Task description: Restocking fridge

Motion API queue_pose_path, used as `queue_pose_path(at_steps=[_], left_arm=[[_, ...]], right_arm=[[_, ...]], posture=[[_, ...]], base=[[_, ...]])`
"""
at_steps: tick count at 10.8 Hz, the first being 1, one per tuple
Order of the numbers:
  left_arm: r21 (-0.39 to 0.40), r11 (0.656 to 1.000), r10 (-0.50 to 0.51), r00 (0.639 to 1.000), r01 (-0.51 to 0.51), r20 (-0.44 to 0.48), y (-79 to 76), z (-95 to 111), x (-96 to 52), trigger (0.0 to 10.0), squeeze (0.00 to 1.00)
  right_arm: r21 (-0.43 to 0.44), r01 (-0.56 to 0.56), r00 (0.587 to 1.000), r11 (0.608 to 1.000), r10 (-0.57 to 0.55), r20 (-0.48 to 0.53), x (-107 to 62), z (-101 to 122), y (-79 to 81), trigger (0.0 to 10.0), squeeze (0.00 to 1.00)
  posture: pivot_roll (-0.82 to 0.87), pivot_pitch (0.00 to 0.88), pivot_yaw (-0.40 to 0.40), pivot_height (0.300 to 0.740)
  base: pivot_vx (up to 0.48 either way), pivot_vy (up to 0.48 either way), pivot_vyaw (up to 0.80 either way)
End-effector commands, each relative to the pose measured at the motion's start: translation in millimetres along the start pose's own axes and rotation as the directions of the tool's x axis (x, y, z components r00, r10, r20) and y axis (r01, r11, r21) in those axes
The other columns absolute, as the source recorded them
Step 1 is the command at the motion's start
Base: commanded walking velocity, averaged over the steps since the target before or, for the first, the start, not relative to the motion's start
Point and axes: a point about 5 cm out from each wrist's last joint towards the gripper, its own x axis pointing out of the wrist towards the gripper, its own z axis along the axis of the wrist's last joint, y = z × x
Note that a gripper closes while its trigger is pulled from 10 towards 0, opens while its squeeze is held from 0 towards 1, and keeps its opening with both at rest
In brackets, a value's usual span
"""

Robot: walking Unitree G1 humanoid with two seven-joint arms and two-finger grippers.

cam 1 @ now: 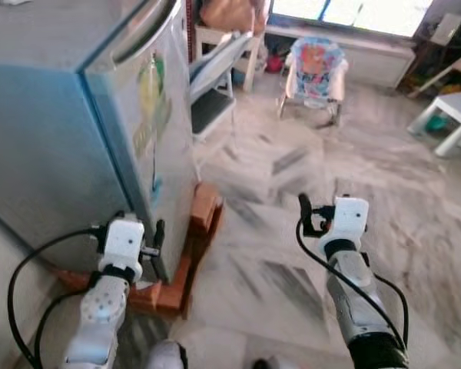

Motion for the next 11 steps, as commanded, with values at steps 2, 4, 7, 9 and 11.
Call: queue_pose_path(at_steps=[2, 4, 7, 9, 11], left_arm=[[0.004, 1.0, 0.01, 1.0, -0.01, 0.02, -1.6, 6, 12.6, 10.0, 0.0], [0.012, 1.0, 0.029, 1.0, -0.029, 0.0, -0.9, 5, 22.3, 10.0, 0.0], [0.042, 0.99, 0.139, 0.988, -0.136, -0.069, 24.8, -2, 38.2, 10.0, 0.0], [0.041, 0.987, 0.155, 0.986, -0.153, -0.058, 28.5, 0, 44.4, 10.0, 0.0], [0.028, 0.983, 0.181, 0.983, -0.18, -0.034, 32.1, 9, 56.3, 10.0, 0.0]], right_arm=[[-0.016, 0.012, 1.0, 1.0, -0.012, -0.002, -0.5, 0, -6.1, 10.0, 0.0], [-0.02, 0.008, 1.0, 1.0, -0.008, -0.001, -0.1, 0, -6.4, 10.0, 0.0], [-0.035, 0.029, 1.0, 0.999, -0.029, -0.002, -3.1, 1, -16.1, 10.0, 0.0], [-0.035, 0.025, 1.0, 0.999, -0.026, -0.003, -3.6, 1, -14.6, 10.0, 0.0], [-0.037, 0.01, 1.0, 0.999, -0.01, -0.01, -3.7, 0, -13.1, 10.0, 0.0]], posture=[[0.14, 0.069, -0.081, 0.74], [0.13, 0.067, -0.082, 0.74], [0.1, 0.073, -0.076, 0.74], [0.1, 0.076, -0.079, 0.74], [0.1, 0.077, -0.086, 0.74]], base=[[0.0, 0.0, 0.0], [0.0, 0.0, 0.0], [0.0, 0.0, 0.0], [0.0, 0.0, 0.0], [0.0, 0.0, 0.0]])
